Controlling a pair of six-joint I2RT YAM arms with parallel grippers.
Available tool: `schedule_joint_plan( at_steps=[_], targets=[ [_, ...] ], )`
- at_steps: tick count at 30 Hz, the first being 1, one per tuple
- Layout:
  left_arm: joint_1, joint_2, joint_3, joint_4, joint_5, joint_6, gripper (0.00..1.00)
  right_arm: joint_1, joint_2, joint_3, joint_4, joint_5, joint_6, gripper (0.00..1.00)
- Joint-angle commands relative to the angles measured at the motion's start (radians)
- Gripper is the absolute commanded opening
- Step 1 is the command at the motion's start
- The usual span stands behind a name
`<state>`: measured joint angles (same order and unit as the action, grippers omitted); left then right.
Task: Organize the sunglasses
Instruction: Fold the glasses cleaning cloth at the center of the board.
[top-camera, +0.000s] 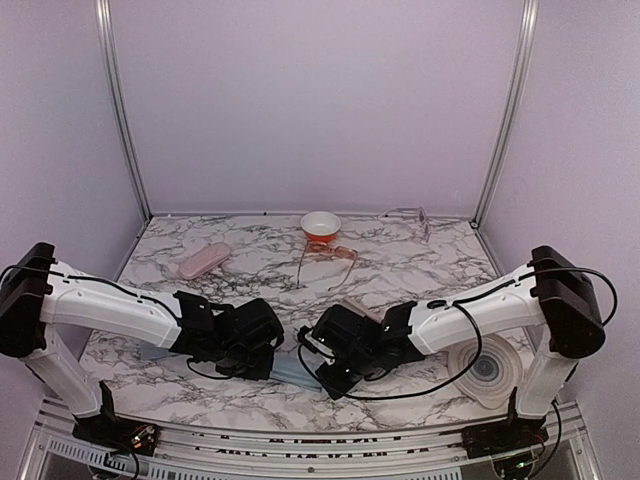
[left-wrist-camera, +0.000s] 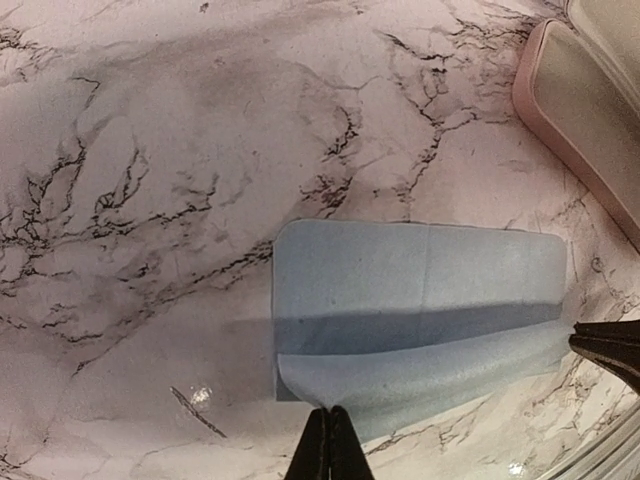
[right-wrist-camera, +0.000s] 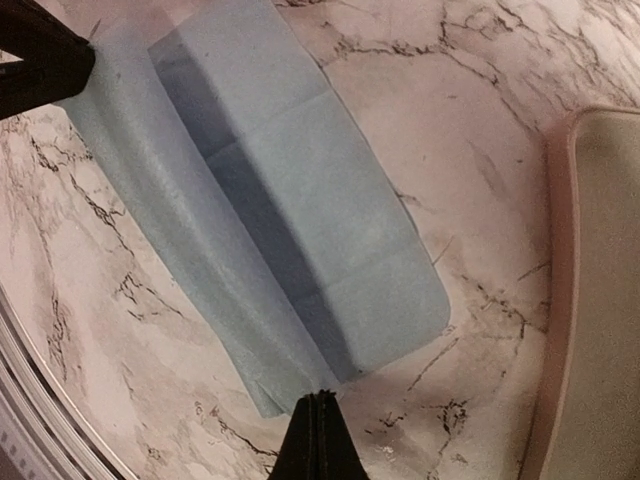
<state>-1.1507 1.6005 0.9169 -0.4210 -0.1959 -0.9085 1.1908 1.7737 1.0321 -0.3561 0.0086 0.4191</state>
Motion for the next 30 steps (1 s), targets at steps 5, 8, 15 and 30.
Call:
schedule_joint_plan(
  at_steps=[5, 8, 15, 30],
  targets=[
    [0.014, 0.021, 0.022, -0.039, -0.029, 0.01, 0.0, -0.01, 0.006, 0.042, -0.014, 0.011, 0.005, 0.0],
    [0.014, 0.02, 0.023, -0.045, -0.028, 0.008, 0.0, -0.01, 0.004, 0.048, -0.015, 0.014, 0.004, 0.0],
    [0.018, 0.024, 0.031, -0.051, -0.036, 0.007, 0.0, -0.012, 0.019, 0.055, -0.016, 0.009, 0.003, 0.0],
    [0.021, 0.052, 0.046, -0.045, -0.047, 0.013, 0.01, -0.016, 0.02, 0.057, -0.011, 0.02, 0.009, 0.09]
  ],
)
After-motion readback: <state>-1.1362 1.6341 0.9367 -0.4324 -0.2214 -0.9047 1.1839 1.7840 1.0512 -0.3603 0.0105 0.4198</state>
